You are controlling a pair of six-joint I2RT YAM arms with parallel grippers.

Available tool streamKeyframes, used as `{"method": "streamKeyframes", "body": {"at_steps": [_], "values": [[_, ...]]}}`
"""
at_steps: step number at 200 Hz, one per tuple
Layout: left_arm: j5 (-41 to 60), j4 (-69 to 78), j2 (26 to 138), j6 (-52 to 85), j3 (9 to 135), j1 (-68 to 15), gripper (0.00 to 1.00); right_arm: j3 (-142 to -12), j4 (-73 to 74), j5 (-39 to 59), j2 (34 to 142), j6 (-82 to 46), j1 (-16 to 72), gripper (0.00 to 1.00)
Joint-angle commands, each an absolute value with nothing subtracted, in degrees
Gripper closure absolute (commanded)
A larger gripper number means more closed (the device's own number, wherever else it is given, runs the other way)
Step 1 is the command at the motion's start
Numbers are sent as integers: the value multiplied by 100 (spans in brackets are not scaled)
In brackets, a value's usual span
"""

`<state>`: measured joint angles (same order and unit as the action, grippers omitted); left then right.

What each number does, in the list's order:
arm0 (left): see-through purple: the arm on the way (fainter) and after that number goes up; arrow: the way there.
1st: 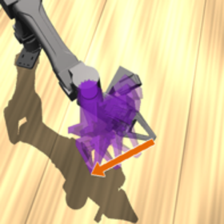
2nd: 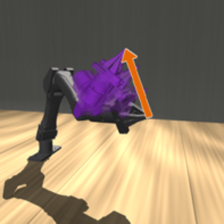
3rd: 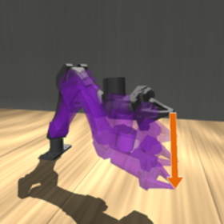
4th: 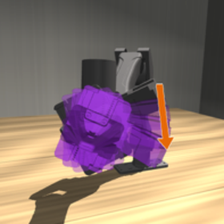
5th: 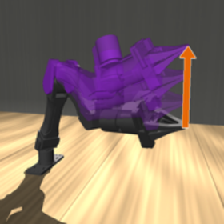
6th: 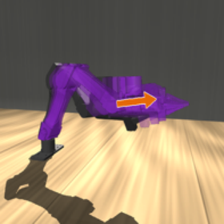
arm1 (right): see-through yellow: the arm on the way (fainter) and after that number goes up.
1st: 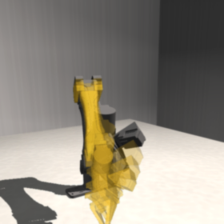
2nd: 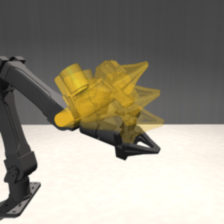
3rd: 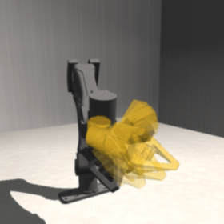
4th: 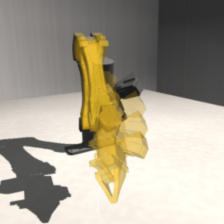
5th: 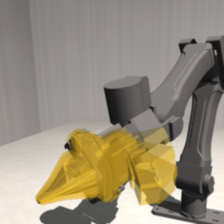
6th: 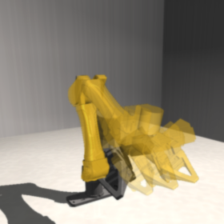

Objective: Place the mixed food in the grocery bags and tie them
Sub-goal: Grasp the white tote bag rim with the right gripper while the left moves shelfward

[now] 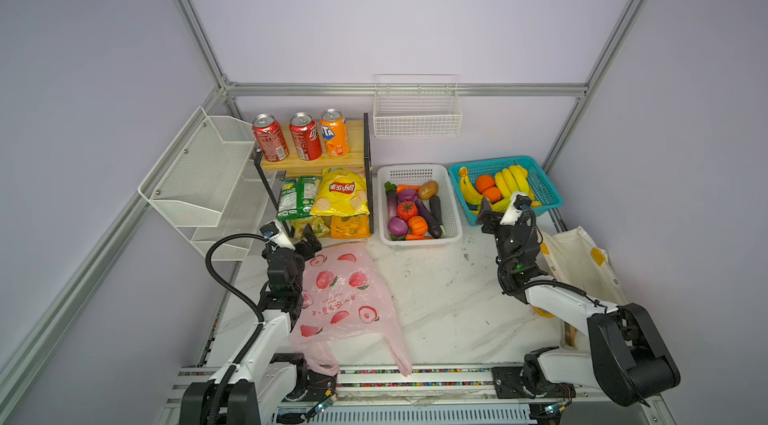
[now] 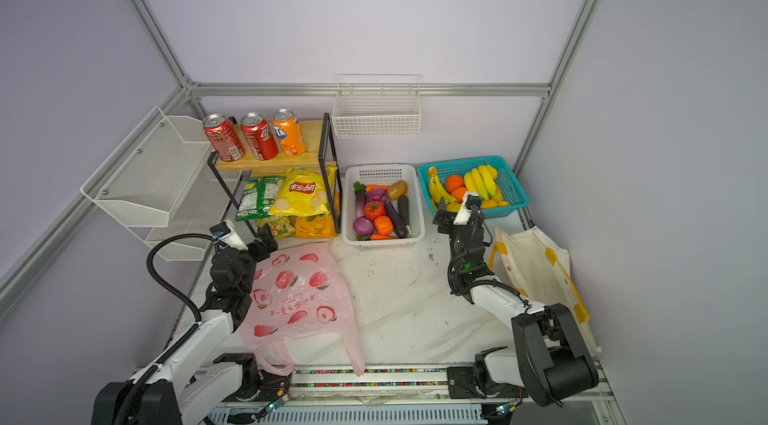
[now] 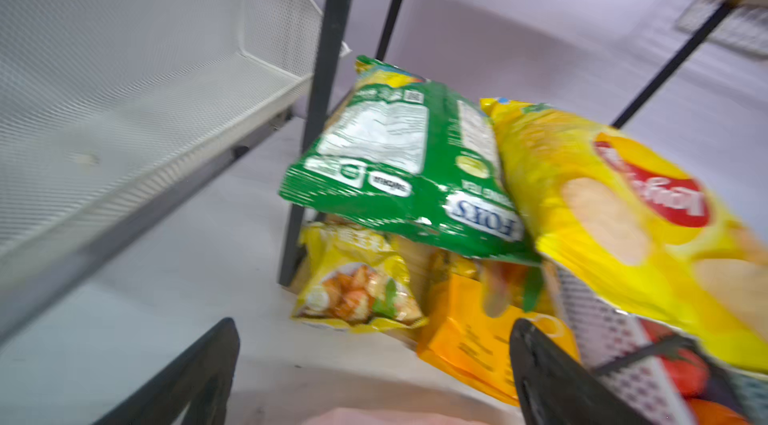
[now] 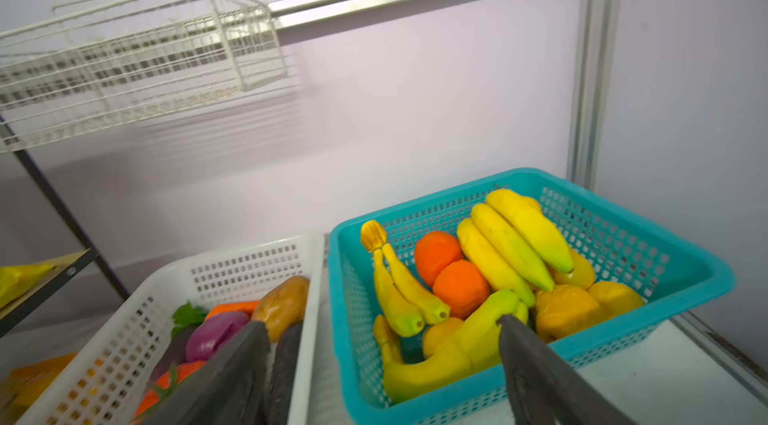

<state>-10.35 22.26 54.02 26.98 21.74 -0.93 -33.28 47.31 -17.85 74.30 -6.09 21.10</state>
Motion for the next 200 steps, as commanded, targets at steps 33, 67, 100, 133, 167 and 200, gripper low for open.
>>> {"method": "streamKeyframes", "body": {"at_steps": [33,67,100,133,167,200], "values": [[168,63,5074,3375,3382,-1578,1,-4823,1079,-3488,6928,-856,3103,12],[555,-699,5219,3241,3937,-2265,2,-5690,-1093,-4215,6743,-1254,3026,10],[760,-790,5367,3354,4082,-2705,2,-6081,-2910,-4032,6764,-1757,2160,11],[1034,-814,5558,3501,4087,-2979,2,-6099,-3859,-4195,6680,-1967,1851,17],[1123,-810,5591,3415,4045,-3198,2,-6103,-4098,-4237,6959,-2074,1586,25],[1066,-792,5444,3307,3943,-3243,2,-6087,-4108,-4348,7422,-2089,1451,33]]}}
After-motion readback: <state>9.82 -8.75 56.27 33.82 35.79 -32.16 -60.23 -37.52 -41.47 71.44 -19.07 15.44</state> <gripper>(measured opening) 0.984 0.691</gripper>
